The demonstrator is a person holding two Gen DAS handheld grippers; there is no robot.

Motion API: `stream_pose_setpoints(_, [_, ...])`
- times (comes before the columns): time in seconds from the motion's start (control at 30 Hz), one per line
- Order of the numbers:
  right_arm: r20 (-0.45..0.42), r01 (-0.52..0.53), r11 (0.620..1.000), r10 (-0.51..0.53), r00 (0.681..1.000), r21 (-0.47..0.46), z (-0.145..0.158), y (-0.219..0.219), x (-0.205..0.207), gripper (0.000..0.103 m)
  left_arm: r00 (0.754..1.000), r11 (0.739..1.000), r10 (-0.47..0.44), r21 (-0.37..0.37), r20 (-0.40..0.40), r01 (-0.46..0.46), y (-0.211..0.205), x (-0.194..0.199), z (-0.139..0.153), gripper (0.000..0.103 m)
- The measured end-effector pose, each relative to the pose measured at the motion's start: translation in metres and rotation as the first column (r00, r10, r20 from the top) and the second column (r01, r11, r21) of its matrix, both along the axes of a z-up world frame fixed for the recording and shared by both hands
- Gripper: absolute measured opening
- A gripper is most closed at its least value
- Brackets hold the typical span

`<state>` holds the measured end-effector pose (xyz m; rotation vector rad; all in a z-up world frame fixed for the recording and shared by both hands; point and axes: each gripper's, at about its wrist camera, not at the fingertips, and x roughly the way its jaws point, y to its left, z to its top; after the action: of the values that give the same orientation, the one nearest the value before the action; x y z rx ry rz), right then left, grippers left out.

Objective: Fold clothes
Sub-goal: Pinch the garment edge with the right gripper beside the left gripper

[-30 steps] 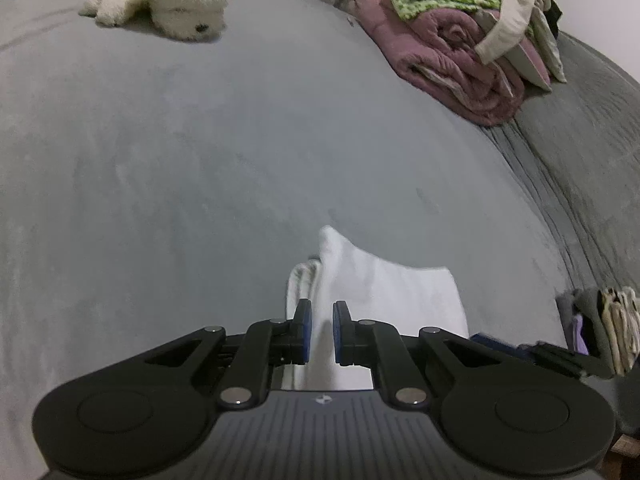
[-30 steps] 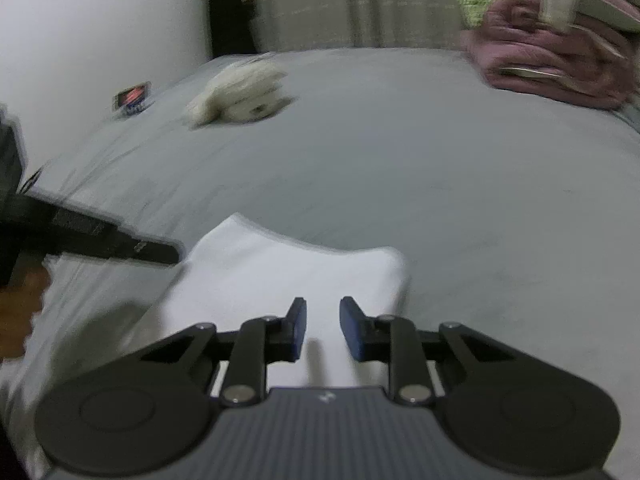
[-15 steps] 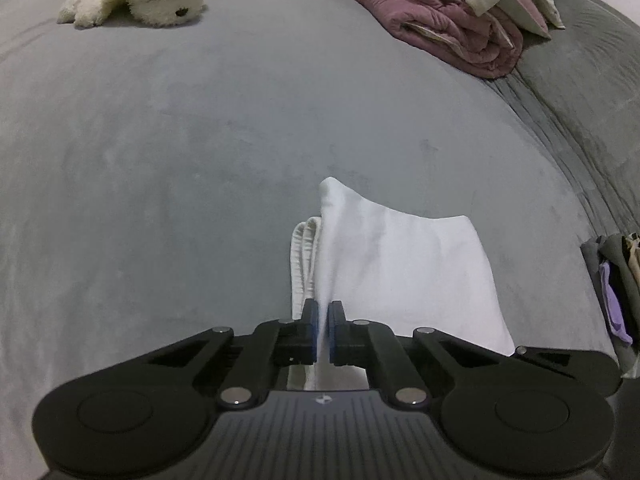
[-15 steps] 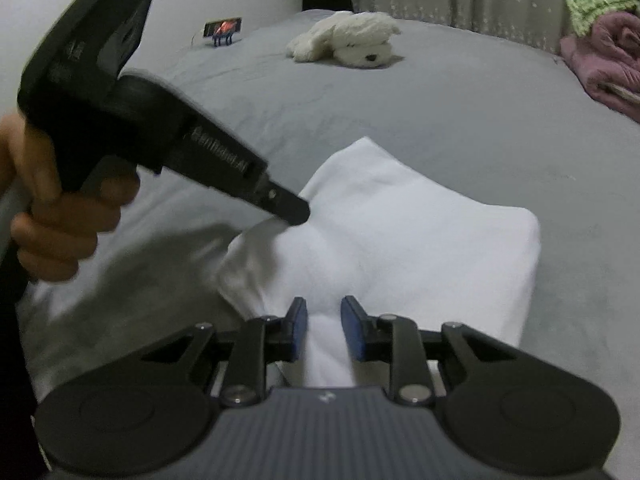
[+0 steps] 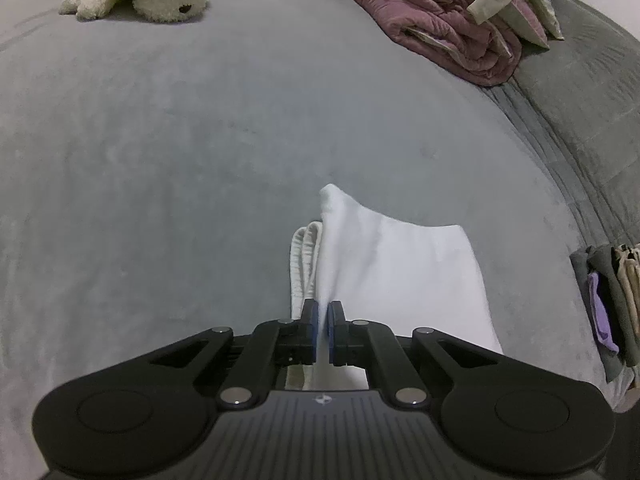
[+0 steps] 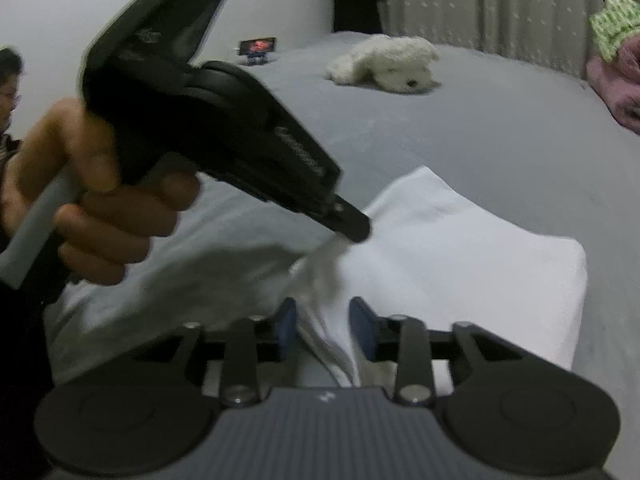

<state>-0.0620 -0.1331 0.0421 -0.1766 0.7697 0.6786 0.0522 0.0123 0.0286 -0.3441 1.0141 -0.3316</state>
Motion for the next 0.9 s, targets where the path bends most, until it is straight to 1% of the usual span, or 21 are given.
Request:
stream_pose_setpoints(0.17, [0.075,-0.045,0.993,0.054,0.996,-0.111,-0.008,0.022,-0.015,0.033,1.0,1.0,0.002,0.018,0.006,-0.002,-0.003,-0.001,-0.001,0.004])
stream_pose_setpoints(0.23, [0.129,-0.052,0.985,0.074,0.989,-0.164,-0.012,0.033,-0.022,0.033,1.0,1.0,0.002,0.022,0.007,-0.002,-0.003,-0.001,-0.001,0.004])
stream_pose_setpoints(0.3, [0.186,-0.029,0.975,0.071,0.98,-0.221,-0.018,0.043,-0.026,0.031,1.0,0.999,0.0,0.032,0.011,0.0,-0.005,-0.002,0.0,0.004])
stream_pose_setpoints(0.33, [0.202,-0.017,0.971,0.067,0.977,-0.239,-0.021,0.046,-0.026,0.027,1.0,0.999,-0.001,0.037,0.013,0.001,-0.005,-0.002,0.0,0.004])
stream_pose_setpoints(0.37, [0.214,-0.007,0.969,0.062,0.975,-0.248,-0.023,0.049,-0.026,0.012,1.0,0.999,-0.001,0.039,0.018,0.0,-0.005,-0.003,0.002,0.004])
stream_pose_setpoints(0.4, [0.219,0.004,0.969,0.052,0.974,-0.246,-0.023,0.051,-0.025,0.009,1.0,0.999,0.0,0.04,0.022,-0.001,-0.005,-0.004,0.003,0.004])
stream_pose_setpoints(0.43, [0.216,0.015,0.974,0.035,0.976,-0.227,-0.02,0.051,-0.024,0.008,1.0,0.999,0.001,0.038,0.031,-0.002,-0.005,-0.004,0.005,0.004])
stream_pose_setpoints(0.5, [0.202,0.031,0.987,0.0,0.979,-0.155,-0.01,0.047,-0.022,0.008,0.999,0.999,0.002,0.033,0.049,-0.003,-0.003,-0.006,0.01,0.004])
stream_pose_setpoints(0.57, [0.204,0.042,0.993,-0.019,0.979,-0.112,-0.002,0.045,-0.02,0.008,0.999,0.999,0.004,0.04,0.046,-0.005,-0.002,-0.005,0.009,0.004])
stream_pose_setpoints(0.7, [0.129,0.055,0.996,-0.045,0.991,-0.07,-0.007,0.043,-0.01,0.008,0.999,0.998,0.003,0.066,0.033,-0.006,-0.006,-0.002,0.002,0.004])
stream_pose_setpoints(0.83, [0.116,0.037,0.993,-0.024,0.993,-0.114,-0.014,0.047,-0.008,0.009,0.999,0.995,-0.024,0.098,0.036,0.02,-0.01,-0.002,0.0,0.006])
stream_pose_setpoints(0.87, [0.115,0.032,0.991,-0.017,0.993,-0.127,-0.016,0.049,-0.007,0.012,0.999,0.994,-0.029,0.108,0.036,0.025,-0.01,-0.002,0.001,0.01])
stream_pose_setpoints(0.9, [0.11,0.026,0.991,-0.011,0.994,-0.132,-0.016,0.05,-0.007,0.013,0.999,0.993,-0.029,0.112,0.038,0.025,-0.009,-0.002,0.003,0.01])
